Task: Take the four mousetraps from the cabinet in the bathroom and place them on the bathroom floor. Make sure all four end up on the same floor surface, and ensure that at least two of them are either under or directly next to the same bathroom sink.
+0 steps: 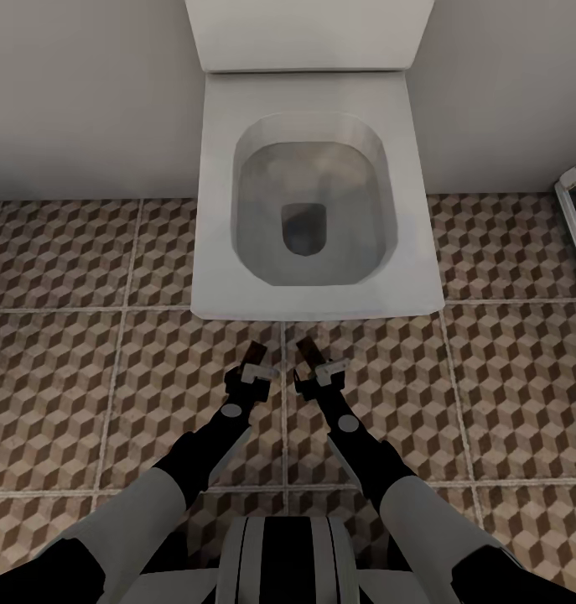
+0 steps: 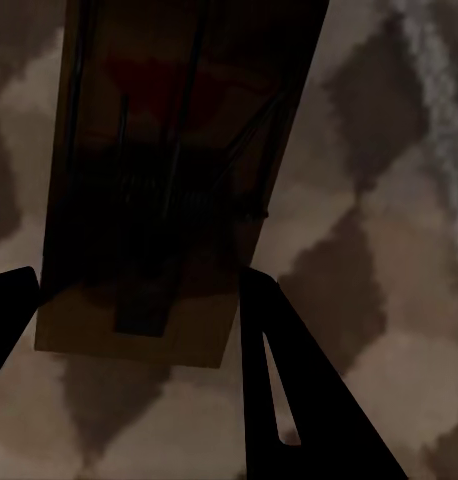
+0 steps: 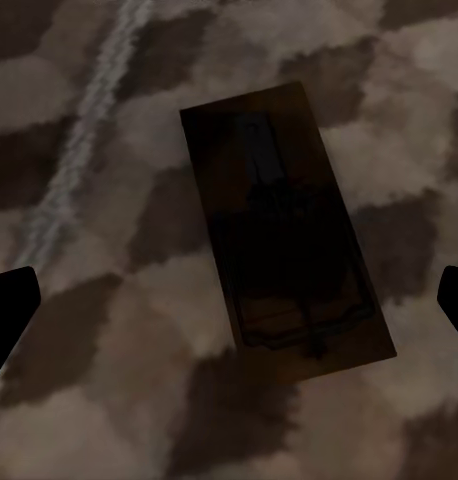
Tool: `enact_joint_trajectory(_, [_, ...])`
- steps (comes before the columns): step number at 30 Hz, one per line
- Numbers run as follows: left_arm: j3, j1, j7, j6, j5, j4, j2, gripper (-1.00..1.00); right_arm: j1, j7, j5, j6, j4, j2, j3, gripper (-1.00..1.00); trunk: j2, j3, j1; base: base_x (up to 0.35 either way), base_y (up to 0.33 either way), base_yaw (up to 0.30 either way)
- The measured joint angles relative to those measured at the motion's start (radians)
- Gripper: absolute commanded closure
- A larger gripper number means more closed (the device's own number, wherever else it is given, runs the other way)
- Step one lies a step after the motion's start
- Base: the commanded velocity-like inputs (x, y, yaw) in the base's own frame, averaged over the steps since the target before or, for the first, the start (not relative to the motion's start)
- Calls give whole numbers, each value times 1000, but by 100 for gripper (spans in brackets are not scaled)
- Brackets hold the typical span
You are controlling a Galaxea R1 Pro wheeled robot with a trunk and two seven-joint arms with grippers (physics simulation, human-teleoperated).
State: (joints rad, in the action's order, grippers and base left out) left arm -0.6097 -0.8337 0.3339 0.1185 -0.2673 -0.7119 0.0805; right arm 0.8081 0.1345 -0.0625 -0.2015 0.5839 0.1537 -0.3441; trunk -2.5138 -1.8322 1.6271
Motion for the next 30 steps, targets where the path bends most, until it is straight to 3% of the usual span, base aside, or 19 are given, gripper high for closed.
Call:
enact_joint_trajectory(1, [0, 0, 0, 0, 0, 1, 0, -100, 0, 0, 0, 0, 0, 0, 0, -100, 0, 0, 0, 0, 0, 0])
enact_joint_trajectory(25, [-19, 0, 2, -1, 2, 4, -1, -100, 0, 0, 0, 0, 0, 0, 0, -100, 0, 0, 0, -1, 0, 0])
enact_joint_trajectory(30, [-20, 0, 3, -2, 2, 4, -2, -100, 0, 0, 0, 0, 0, 0, 0, -100, 0, 0, 0, -184, 0, 0])
